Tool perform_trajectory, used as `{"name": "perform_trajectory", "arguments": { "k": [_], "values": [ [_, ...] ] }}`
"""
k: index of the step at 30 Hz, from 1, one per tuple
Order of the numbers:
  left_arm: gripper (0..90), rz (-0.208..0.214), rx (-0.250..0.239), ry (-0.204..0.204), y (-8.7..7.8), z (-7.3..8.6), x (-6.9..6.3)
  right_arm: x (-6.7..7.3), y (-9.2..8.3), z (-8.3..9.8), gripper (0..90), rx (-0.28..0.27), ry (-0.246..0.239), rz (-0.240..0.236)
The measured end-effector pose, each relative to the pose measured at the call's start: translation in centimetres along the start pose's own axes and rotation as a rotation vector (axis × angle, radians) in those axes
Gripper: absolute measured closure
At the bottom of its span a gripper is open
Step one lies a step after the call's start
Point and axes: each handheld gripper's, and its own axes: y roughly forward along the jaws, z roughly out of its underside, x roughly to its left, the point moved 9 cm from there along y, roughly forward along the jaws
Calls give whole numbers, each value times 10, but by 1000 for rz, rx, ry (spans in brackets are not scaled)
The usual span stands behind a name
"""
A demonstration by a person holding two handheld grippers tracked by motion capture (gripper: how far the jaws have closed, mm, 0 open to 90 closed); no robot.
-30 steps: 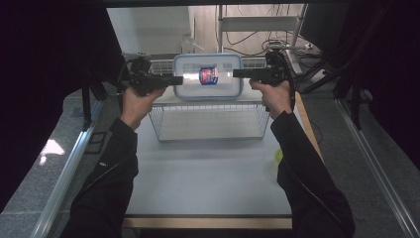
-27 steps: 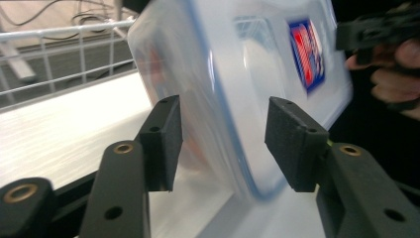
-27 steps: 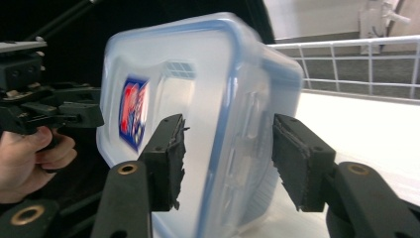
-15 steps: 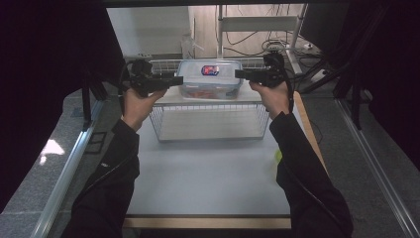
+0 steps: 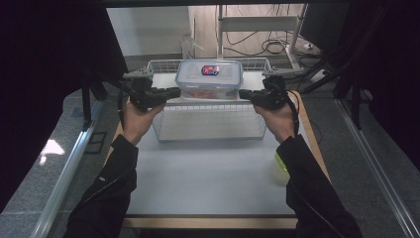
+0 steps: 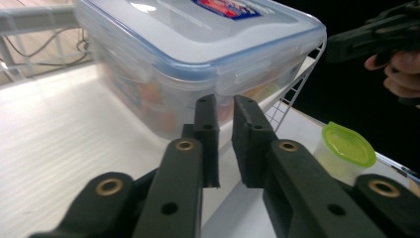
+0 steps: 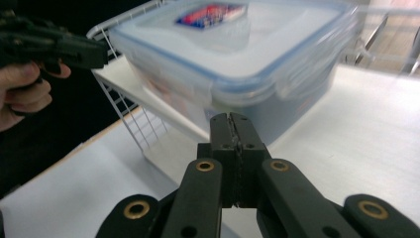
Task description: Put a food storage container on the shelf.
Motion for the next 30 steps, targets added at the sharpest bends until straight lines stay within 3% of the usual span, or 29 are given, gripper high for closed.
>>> {"name": "perform_trajectory", "arguments": {
  "k": [7,19,24,30],
  "values": [
    [862,-54,38,20,16,1,1,-6,13,2,898,15,16,-4],
    [859,-108,58,14,32,-5,8,-28,26,-4,896,5,61,51],
    [865,-93,63,-3,35,-5,10,-34,31,-4,896,3,80,68],
    [869,-93,74,6,37,-5,9,-38,32,-5,893,4,84,89]
  ]
}}
